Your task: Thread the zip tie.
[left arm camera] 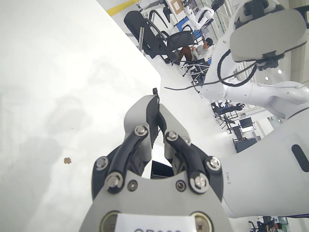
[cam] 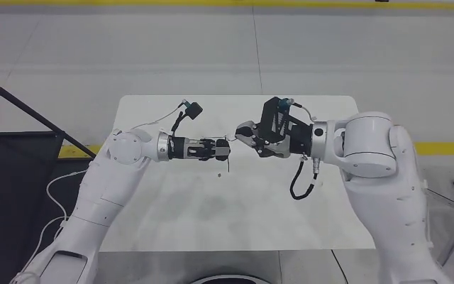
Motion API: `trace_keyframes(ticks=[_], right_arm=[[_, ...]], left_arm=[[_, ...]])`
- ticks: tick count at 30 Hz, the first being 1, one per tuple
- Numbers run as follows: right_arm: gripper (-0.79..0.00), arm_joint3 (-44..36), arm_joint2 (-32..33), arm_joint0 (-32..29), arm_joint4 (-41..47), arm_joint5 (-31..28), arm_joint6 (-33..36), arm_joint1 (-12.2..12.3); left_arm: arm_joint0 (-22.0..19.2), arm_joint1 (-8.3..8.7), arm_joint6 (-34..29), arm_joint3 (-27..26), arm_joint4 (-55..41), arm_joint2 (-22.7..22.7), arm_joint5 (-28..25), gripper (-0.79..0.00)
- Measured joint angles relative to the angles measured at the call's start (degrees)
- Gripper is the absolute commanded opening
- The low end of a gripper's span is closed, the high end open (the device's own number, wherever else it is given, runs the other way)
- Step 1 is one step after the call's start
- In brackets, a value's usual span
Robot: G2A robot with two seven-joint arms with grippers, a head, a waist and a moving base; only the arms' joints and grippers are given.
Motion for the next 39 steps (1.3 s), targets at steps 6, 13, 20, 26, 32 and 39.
trace_keyframes(ticks=[6,13,20,26,32,39], right_arm=[[-0.785,0.56,-1.14,0.66,-0.71,0.55,-1.66,0.32],[-0.785,1.01,-2.34,1.28,-1.06,0.90,-2.56,0.73],[-0.785,1.31,-2.93,1.59,-1.01,1.30,-2.97,1.25],[-0.785,1.21,-3.03,1.57,-1.11,1.69,-3.42,1.73],[-0.785,1.14,-3.18,1.54,-1.30,1.96,-4.28,2.15],[-0.785,0.77,-3.28,1.42,-0.66,1.55,-5.08,2.66]], left_arm=[[0.00,0.00,0.00,0.00,0.00,0.00,0.00,-0.785],[0.00,0.00,0.00,0.00,0.00,0.00,0.00,-0.785],[0.00,0.00,0.00,0.00,0.00,0.00,0.00,-0.785],[0.00,0.00,0.00,0.00,0.00,0.00,0.00,-0.785],[0.00,0.00,0.00,0.00,0.00,0.00,0.00,-0.785],[0.00,0.00,0.00,0.00,0.00,0.00,0.00,-0.785]])
